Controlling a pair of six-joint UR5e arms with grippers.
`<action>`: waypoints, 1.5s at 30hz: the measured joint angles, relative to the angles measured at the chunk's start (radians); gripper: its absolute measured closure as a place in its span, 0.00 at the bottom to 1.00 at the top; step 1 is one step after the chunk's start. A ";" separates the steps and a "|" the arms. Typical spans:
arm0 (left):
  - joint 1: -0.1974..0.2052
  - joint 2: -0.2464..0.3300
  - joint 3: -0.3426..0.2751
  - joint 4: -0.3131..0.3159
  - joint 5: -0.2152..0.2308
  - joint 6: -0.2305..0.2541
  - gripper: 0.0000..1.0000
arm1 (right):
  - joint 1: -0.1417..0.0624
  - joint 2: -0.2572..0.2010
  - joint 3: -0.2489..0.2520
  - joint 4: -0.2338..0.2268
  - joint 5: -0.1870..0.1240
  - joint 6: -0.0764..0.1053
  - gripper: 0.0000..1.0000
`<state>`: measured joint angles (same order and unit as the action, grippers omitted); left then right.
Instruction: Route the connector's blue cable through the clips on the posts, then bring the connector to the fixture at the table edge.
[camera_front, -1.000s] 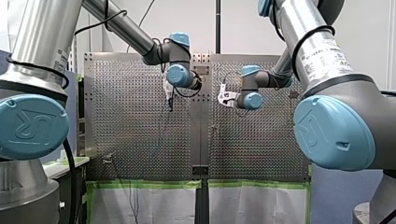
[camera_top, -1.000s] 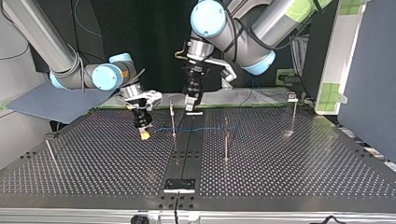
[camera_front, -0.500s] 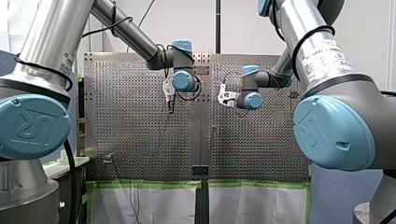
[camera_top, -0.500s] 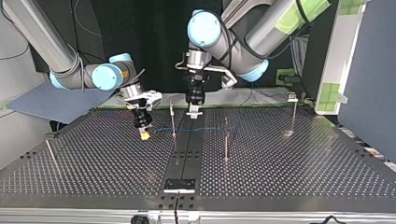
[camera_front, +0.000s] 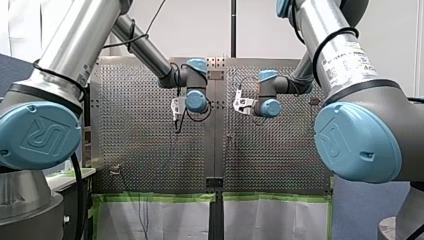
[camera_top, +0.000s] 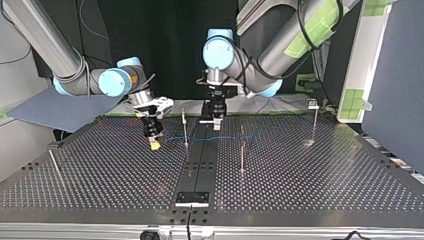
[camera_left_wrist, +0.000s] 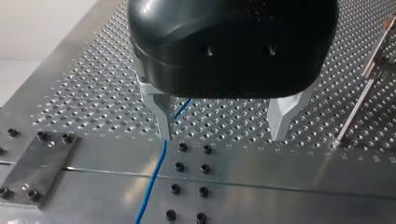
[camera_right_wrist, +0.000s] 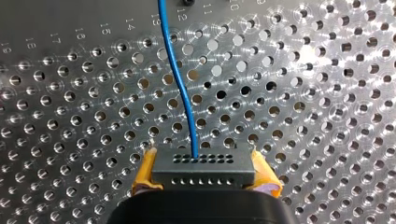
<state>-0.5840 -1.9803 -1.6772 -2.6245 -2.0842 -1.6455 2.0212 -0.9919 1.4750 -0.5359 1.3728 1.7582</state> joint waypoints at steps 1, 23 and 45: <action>0.002 -0.002 0.004 0.001 0.002 0.002 0.00 | 0.000 0.000 0.000 0.000 0.000 0.000 1.00; 0.029 -0.028 0.051 0.007 0.004 0.032 0.00 | 0.002 0.000 0.000 0.000 0.000 -0.001 1.00; 0.060 -0.065 0.144 -0.016 -0.017 0.030 0.00 | 0.004 0.000 0.000 0.002 -0.001 -0.002 1.00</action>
<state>-0.5240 -2.0454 -1.5327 -2.6408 -2.1015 -1.6153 2.0255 -0.9919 1.4750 -0.5335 1.3721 1.7567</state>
